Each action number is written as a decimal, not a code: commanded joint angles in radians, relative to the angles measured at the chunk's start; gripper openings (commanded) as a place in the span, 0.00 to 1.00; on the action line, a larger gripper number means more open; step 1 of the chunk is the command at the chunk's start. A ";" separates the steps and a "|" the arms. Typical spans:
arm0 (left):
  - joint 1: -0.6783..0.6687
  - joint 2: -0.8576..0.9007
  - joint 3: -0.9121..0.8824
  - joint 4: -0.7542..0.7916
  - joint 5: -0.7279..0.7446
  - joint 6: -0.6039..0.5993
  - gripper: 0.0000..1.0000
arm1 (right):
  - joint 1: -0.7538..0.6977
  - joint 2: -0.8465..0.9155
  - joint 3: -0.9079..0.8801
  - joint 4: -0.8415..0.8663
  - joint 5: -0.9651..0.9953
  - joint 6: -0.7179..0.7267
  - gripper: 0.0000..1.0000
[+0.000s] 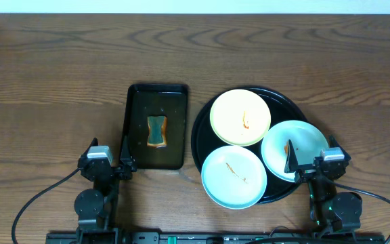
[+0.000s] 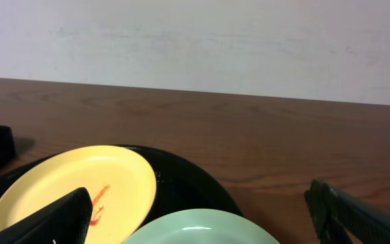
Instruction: Clean dirty plates on tray and stack at the side
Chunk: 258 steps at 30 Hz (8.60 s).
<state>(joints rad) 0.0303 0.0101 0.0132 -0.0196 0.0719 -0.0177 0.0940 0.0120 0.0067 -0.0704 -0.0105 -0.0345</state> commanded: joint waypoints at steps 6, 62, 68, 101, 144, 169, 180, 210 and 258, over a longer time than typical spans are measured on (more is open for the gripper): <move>0.004 0.007 -0.009 -0.045 0.010 -0.023 0.79 | -0.003 -0.003 -0.001 -0.005 0.007 -0.012 0.99; 0.003 1.010 0.980 -0.681 0.246 -0.105 0.79 | -0.002 1.042 0.911 -0.722 -0.208 0.082 0.99; -0.045 1.143 0.980 -0.541 0.147 -0.156 0.76 | -0.002 1.042 0.911 -0.691 -0.208 0.082 0.99; -0.285 1.711 0.958 -0.499 -0.010 -0.222 0.38 | -0.002 1.042 0.911 -0.685 -0.208 0.082 0.99; -0.284 1.780 1.025 -0.465 -0.013 -0.247 0.08 | -0.002 1.061 0.911 -0.652 -0.203 0.082 0.99; -0.284 1.257 1.048 -0.368 -0.014 -0.246 0.08 | 0.013 1.612 0.911 -0.215 -0.186 0.063 0.73; -0.284 1.166 1.048 -0.287 -0.014 -0.246 0.08 | 0.039 1.781 0.911 -0.109 -0.234 0.064 0.72; -0.284 1.139 1.048 -0.338 -0.039 -0.246 0.08 | 0.039 1.817 0.910 -0.083 -0.312 0.132 0.56; -0.284 1.289 1.037 -0.391 -0.039 -0.246 0.08 | 0.039 1.817 0.909 -0.145 -0.248 0.146 0.01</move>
<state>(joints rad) -0.2527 1.2797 1.0424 -0.4095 0.0456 -0.2592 0.1257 1.8130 0.9165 -0.2020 -0.2935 0.1032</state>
